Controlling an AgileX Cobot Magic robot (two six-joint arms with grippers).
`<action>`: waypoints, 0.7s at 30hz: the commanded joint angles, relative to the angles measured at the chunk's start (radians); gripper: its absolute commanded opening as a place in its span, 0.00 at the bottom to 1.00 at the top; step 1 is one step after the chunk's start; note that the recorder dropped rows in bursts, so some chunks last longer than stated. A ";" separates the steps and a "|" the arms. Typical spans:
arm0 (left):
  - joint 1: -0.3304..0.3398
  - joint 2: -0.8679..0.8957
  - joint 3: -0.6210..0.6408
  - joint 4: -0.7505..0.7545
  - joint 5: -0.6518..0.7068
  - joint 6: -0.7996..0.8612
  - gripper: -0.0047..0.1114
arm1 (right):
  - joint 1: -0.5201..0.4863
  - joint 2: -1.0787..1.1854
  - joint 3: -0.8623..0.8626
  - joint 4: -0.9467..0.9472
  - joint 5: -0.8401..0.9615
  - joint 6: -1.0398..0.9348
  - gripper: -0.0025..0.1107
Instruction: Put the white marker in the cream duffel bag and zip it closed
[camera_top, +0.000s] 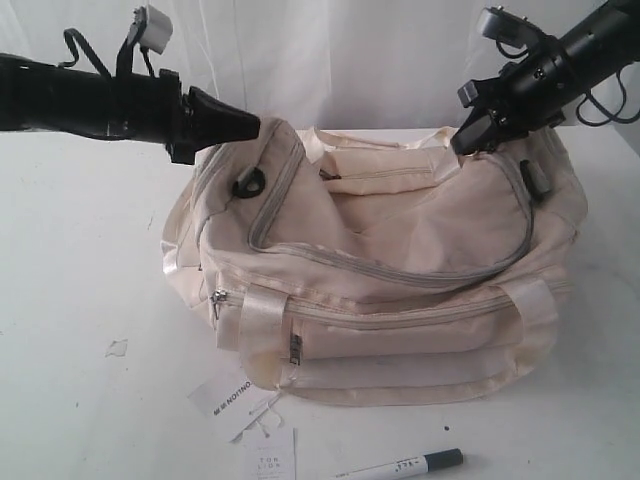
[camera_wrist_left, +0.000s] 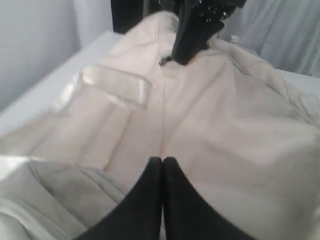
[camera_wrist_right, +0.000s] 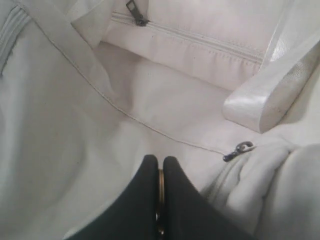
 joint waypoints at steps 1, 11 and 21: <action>-0.050 0.048 -0.043 -0.141 0.002 0.305 0.29 | -0.010 -0.020 0.006 0.000 0.016 -0.002 0.02; -0.265 0.196 -0.233 -0.206 -0.086 0.290 0.60 | -0.010 -0.024 0.006 0.016 0.007 0.004 0.02; -0.399 0.261 -0.233 -0.198 -0.142 0.230 0.60 | -0.010 -0.024 0.006 0.011 -0.023 0.007 0.02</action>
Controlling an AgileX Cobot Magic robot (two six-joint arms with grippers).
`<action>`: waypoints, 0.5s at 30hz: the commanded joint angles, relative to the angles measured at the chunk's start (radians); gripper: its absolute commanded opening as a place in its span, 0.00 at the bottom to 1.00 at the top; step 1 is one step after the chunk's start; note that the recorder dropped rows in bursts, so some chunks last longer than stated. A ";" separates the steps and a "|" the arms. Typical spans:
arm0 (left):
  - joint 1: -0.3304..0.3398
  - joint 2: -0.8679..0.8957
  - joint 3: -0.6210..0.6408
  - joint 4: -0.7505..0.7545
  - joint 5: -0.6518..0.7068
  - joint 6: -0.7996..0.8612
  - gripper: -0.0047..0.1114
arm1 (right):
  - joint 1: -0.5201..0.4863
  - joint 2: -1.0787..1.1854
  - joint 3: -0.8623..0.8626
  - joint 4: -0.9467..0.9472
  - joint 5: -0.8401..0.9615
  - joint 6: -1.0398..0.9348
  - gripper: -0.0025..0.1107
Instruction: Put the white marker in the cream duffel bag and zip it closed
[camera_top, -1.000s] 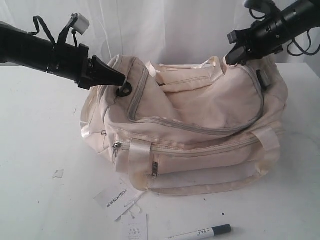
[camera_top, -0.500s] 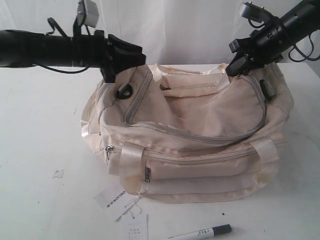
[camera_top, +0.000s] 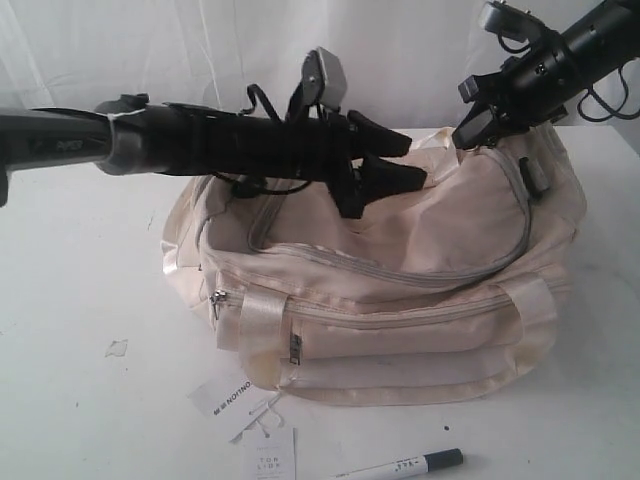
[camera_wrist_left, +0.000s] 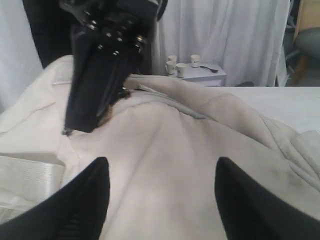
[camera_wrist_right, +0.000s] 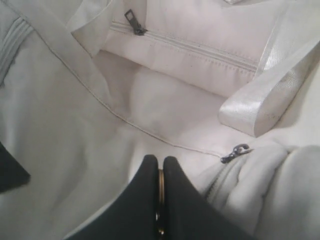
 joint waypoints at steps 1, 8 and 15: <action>-0.057 0.021 -0.005 -0.016 -0.023 0.056 0.60 | -0.010 -0.017 0.006 0.009 0.002 0.007 0.02; -0.137 0.035 -0.005 -0.016 -0.217 0.060 0.60 | -0.010 -0.017 0.006 0.014 0.020 0.007 0.02; -0.185 0.063 -0.035 -0.009 -0.325 0.089 0.60 | -0.008 -0.017 0.006 0.058 0.027 0.007 0.02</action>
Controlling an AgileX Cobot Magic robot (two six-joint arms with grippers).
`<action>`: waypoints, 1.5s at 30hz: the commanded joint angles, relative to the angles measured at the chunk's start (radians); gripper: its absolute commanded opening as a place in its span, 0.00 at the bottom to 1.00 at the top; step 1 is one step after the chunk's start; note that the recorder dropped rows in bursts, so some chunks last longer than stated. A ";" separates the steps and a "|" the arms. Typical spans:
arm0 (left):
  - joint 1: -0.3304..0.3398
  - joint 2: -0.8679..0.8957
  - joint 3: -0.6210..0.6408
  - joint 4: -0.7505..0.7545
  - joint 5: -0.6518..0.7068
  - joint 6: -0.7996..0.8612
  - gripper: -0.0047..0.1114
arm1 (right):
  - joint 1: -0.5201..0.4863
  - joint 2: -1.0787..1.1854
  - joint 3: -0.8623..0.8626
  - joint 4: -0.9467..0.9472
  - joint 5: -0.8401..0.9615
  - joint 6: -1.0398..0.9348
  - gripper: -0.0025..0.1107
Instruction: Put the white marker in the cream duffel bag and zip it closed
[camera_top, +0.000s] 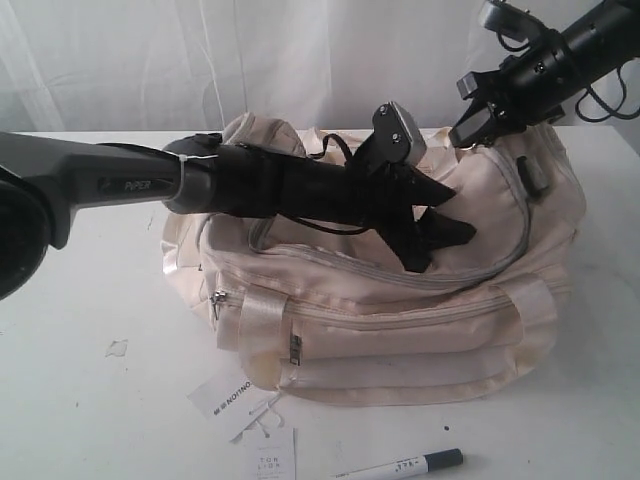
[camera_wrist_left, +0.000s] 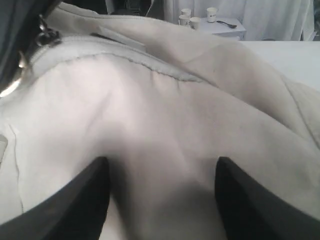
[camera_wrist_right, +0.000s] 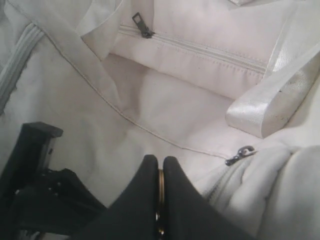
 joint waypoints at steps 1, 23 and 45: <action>-0.031 0.025 -0.043 -0.012 -0.094 0.083 0.60 | -0.008 -0.017 0.006 0.032 0.020 0.002 0.02; -0.042 0.058 -0.141 -0.049 -0.367 0.056 0.04 | -0.008 -0.032 0.019 -0.012 0.031 0.029 0.02; -0.042 0.058 -0.141 -0.045 -0.351 0.052 0.04 | -0.008 -0.314 0.339 -0.348 0.031 0.156 0.02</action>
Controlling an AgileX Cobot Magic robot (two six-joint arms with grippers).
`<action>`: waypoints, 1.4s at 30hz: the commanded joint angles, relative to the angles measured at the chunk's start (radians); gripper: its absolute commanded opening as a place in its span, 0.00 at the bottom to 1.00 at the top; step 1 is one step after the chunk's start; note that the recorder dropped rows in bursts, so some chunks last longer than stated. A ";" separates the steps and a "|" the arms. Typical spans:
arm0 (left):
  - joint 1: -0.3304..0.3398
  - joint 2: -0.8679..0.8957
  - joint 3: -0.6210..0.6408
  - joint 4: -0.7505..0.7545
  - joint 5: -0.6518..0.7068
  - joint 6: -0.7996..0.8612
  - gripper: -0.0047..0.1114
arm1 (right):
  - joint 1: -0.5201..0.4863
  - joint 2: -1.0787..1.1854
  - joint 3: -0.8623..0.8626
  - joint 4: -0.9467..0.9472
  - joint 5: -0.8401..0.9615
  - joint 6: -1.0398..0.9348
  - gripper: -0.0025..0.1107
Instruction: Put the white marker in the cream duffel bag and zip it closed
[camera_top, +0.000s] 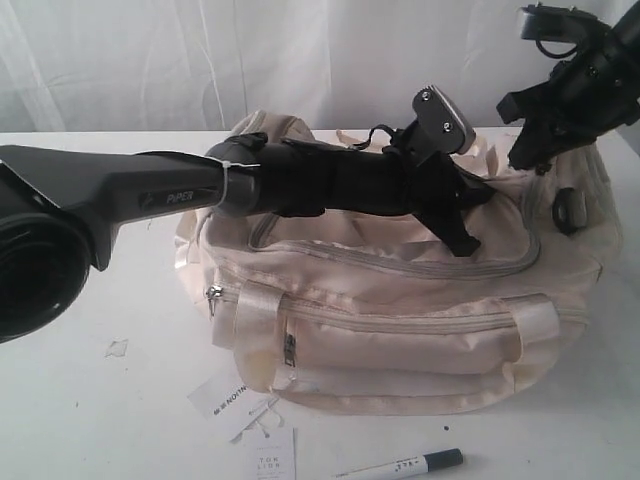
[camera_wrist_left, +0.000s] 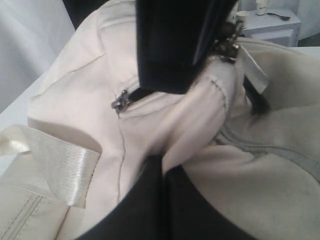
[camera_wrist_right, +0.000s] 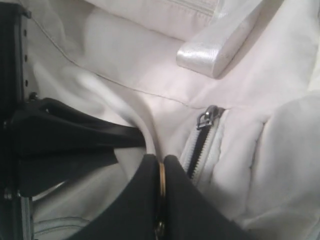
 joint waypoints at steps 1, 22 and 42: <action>0.025 0.008 0.005 -0.019 -0.090 0.052 0.04 | -0.010 -0.035 0.061 -0.020 0.066 0.012 0.02; 0.025 0.008 0.005 -0.021 -0.036 0.050 0.04 | -0.002 -0.146 0.104 0.094 0.066 -0.033 0.23; 0.025 -0.046 0.005 -0.007 -0.003 -0.074 0.57 | 0.000 -0.194 0.102 -0.265 -0.076 0.307 0.24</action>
